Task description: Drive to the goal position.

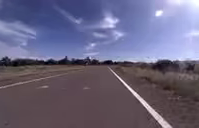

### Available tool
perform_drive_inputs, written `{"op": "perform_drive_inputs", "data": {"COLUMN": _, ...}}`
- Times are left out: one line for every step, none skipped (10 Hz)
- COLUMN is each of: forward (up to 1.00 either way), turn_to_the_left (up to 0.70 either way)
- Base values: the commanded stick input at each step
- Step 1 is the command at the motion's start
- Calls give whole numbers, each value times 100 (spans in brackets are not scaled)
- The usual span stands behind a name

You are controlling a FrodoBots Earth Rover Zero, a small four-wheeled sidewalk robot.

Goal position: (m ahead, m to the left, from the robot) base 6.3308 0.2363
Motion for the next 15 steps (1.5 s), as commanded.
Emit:
{"op": "perform_drive_inputs", "data": {"forward": 100, "turn_to_the_left": 0}}
{"op": "perform_drive_inputs", "data": {"forward": 100, "turn_to_the_left": 0}}
{"op": "perform_drive_inputs", "data": {"forward": 100, "turn_to_the_left": 0}}
{"op": "perform_drive_inputs", "data": {"forward": 100, "turn_to_the_left": 0}}
{"op": "perform_drive_inputs", "data": {"forward": 100, "turn_to_the_left": 0}}
{"op": "perform_drive_inputs", "data": {"forward": 100, "turn_to_the_left": 0}}
{"op": "perform_drive_inputs", "data": {"forward": 100, "turn_to_the_left": 0}}
{"op": "perform_drive_inputs", "data": {"forward": 100, "turn_to_the_left": 0}}
{"op": "perform_drive_inputs", "data": {"forward": 100, "turn_to_the_left": 0}}
{"op": "perform_drive_inputs", "data": {"forward": 100, "turn_to_the_left": 0}}
{"op": "perform_drive_inputs", "data": {"forward": 100, "turn_to_the_left": 0}}
{"op": "perform_drive_inputs", "data": {"forward": 100, "turn_to_the_left": 0}}
{"op": "perform_drive_inputs", "data": {"forward": 100, "turn_to_the_left": 0}}
{"op": "perform_drive_inputs", "data": {"forward": 100, "turn_to_the_left": 0}}
{"op": "perform_drive_inputs", "data": {"forward": 100, "turn_to_the_left": 0}}
